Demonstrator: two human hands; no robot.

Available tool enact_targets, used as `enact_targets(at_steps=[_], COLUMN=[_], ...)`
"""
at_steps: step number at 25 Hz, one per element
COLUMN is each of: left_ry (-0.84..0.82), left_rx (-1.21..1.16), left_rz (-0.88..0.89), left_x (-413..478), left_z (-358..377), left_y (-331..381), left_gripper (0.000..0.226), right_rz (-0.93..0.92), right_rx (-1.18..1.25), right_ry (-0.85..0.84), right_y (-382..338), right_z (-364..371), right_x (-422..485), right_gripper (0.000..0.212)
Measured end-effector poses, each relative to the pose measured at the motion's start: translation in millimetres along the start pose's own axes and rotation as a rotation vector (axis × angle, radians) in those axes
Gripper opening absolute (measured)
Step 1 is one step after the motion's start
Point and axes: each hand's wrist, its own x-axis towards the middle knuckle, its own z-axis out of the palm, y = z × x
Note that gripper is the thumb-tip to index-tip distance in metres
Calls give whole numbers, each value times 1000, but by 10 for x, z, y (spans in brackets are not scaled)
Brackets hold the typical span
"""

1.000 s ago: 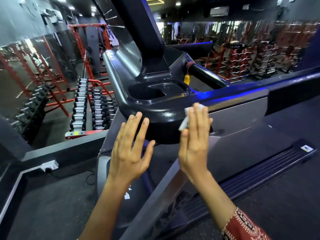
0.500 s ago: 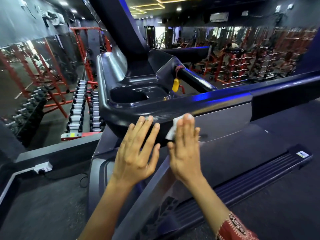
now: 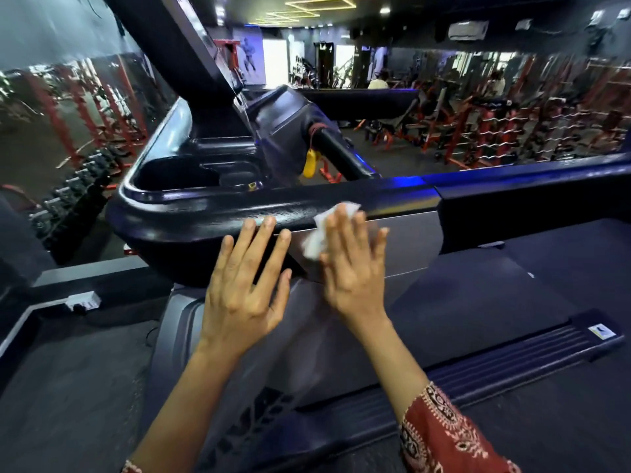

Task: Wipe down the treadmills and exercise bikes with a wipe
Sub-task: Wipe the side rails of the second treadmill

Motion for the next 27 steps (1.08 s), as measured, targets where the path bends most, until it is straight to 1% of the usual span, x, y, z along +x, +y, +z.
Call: enact_targets(at_steps=[2, 3, 4, 5, 7, 8, 9, 10, 11, 13, 14, 15, 16, 17, 18, 19, 20, 22, 23, 24, 26, 27], left_ry=[-4, -6, -10, -13, -12, -8, -3, 3, 7, 15, 13, 8, 5, 3, 2, 1, -2, -10, -11, -12, -14, -17], left_rx=[-4, -5, -9, -12, -3, 11, 27, 34, 38, 29, 24, 23, 22, 21, 19, 17, 17, 23, 30, 34, 38, 40], left_rz=[-4, -5, -8, -14, -23, -22, -22, -23, -26, -36, -39, -39, -37, -37, -38, -40, -42, -49, -54, -61, -75, -81], left_x=[19, 32, 41, 50, 69, 90, 111, 121, 132, 161, 170, 178, 185, 190, 193, 196, 201, 202, 203, 201, 194, 193], left_z=[37, 63, 91, 117, 168, 204, 240, 249, 257, 314, 338, 360, 379, 394, 405, 410, 421, 437, 449, 457, 466, 463], left_y=[85, 132, 176, 224, 311, 362, 409, 402, 410, 485, 531, 578, 612, 641, 665, 690, 718, 762, 776, 787, 806, 814], left_gripper=[43, 43, 43, 43, 44, 44, 45, 45, 45, 46, 47, 47, 48, 48, 48, 47, 47, 47, 47, 47, 48, 48], right_rz=[286, 389, 422, 378, 139, 23, -38, -5, 123, 446, 519, 480, 339, 156, -2, -88, -81, 110, 171, 149, -1, 12], right_rx=[44, 76, 95, 102, 97, 76, 38, 7, 9, 66, 86, 102, 94, 84, 67, 41, 11, 7, 14, 16, -15, -23], right_ry=[25, 11, -20, -56, -93, -85, -61, -21, 13, 40, 17, -17, -63, -110, -129, -115, -92, -56, -75, -101, -131, -117], right_y=[264, 304, 269, 192, 118, 211, 355, 475, 625, 814, 790, 701, 583, 498, 501, 576, 685, 845, 887, 905, 968, 1035], right_z=[-90, -121, -132, -122, -89, -87, -105, -125, -157, -230, -248, -233, -192, -160, -126, -112, -119, -172, -191, -208, -246, -248], right_x=[-76, -208, -360, -487, -479, -352, -212, -108, -86, -247, -395, -557, -701, -786, -790, -732, -674, -624, -672, -774, -990, -960], right_gripper=[53, 52, 53, 53, 54, 55, 56, 56, 55, 54, 54, 54, 54, 54, 56, 58, 60, 56, 55, 54, 53, 53])
